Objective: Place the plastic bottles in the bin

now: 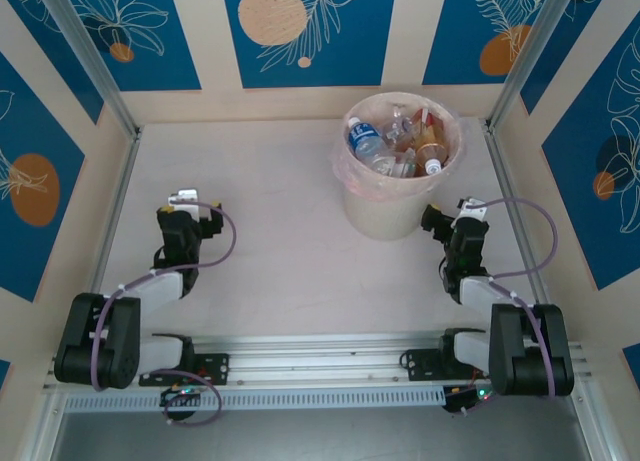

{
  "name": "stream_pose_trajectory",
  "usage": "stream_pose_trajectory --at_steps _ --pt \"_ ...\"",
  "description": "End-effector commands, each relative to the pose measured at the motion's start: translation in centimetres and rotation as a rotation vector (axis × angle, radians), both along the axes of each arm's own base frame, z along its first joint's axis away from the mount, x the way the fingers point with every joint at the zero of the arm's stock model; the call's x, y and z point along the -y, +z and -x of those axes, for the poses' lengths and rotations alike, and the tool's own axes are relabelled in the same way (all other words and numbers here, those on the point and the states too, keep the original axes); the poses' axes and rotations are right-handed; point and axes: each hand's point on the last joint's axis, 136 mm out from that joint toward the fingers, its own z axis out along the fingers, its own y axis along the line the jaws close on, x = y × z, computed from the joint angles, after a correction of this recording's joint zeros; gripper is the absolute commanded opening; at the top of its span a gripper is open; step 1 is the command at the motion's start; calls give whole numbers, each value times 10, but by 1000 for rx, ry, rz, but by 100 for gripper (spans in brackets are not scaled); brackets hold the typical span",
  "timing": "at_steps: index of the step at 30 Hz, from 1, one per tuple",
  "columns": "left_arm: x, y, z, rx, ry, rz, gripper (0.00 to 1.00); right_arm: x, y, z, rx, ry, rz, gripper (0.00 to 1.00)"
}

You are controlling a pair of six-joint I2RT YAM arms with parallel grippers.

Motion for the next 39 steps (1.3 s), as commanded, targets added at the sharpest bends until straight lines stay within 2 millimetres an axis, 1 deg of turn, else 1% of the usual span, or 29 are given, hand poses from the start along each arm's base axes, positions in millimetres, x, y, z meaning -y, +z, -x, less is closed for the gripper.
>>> stream_pose_trajectory --at_steps 1,3,6,10,14,16,17,20,39 --pt "-2 6 -3 24 -9 3 99 -11 11 -10 64 60 -15 99" --pt "-2 -4 0 15 -11 -3 100 -14 11 -15 74 80 -10 99" --pt "-1 -11 -1 8 -19 -2 100 -22 9 -23 69 122 8 99" --pt "7 -19 -9 2 -65 9 99 -34 3 -31 72 185 45 99" --pt "16 -38 -18 -29 -114 6 99 -49 -6 -36 63 251 82 99" --pt "22 -45 -23 -61 -147 2 99 -52 -14 -40 50 261 91 99" --pt "26 -47 -25 -76 -171 -3 99 -52 -13 -43 57 258 96 99" --pt "29 -48 -26 -81 -195 0 99 -46 -19 -52 -12 224 82 99" --pt "29 -47 -26 -80 -205 16 100 -44 -19 -51 -16 217 74 99"
